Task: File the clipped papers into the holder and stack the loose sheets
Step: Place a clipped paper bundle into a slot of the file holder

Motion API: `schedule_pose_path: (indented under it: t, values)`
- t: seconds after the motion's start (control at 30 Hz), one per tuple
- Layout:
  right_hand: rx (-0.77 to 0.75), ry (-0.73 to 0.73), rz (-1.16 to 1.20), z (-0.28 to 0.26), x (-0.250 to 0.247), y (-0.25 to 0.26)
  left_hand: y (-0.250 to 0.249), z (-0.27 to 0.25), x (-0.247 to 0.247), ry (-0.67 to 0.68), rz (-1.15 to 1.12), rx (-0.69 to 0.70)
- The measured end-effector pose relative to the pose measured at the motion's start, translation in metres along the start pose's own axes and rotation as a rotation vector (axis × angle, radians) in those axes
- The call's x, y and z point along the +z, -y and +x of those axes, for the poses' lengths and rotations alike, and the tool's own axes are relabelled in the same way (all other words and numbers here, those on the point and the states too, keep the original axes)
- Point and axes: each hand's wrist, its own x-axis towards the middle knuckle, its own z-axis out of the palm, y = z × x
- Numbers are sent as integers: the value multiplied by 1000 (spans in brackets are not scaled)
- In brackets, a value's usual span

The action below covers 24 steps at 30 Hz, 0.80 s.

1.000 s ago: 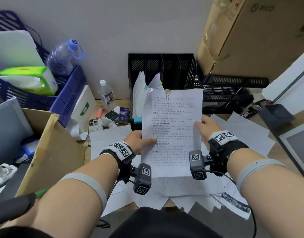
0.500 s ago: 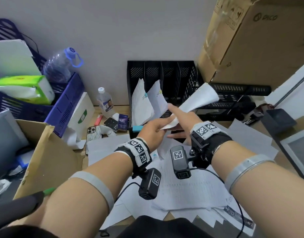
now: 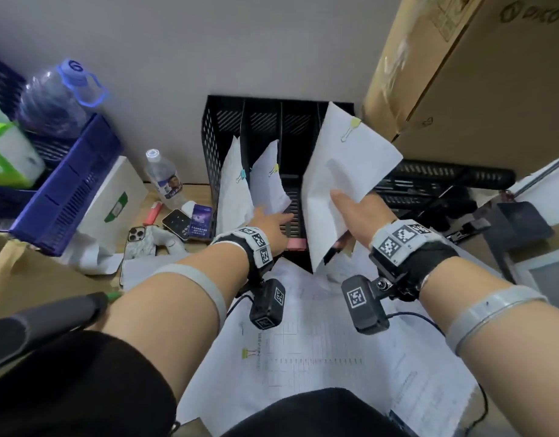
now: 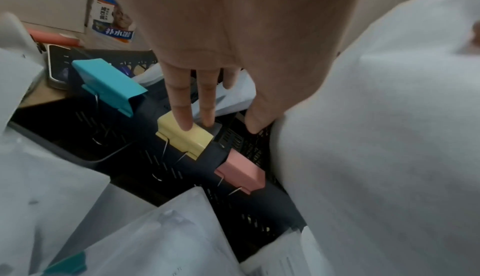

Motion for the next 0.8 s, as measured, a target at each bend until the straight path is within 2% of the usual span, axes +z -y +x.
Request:
schedule_pose_path:
  t: [0.1,0.2,0.4,0.5,0.6,0.8]
  values:
    - [-36,58,50,0,-9,7,0,5,0,-58,-3,-84]
    - [-70,133,47,4,-6,15,8,0,-11,-201,-50,-136]
    - [-210,153,-36,21,15,38,30,-15,-32,-355,-192,-7]
    - [-228,55,1,31,28,54,33,-22,-33,-400,-181,68]
    - [-258,-20,23,36,46,60,35,-25,-36,-414,-193,92]
    - [-261,-41,101,38,71,52,39,-28,-46,-405,-225,150]
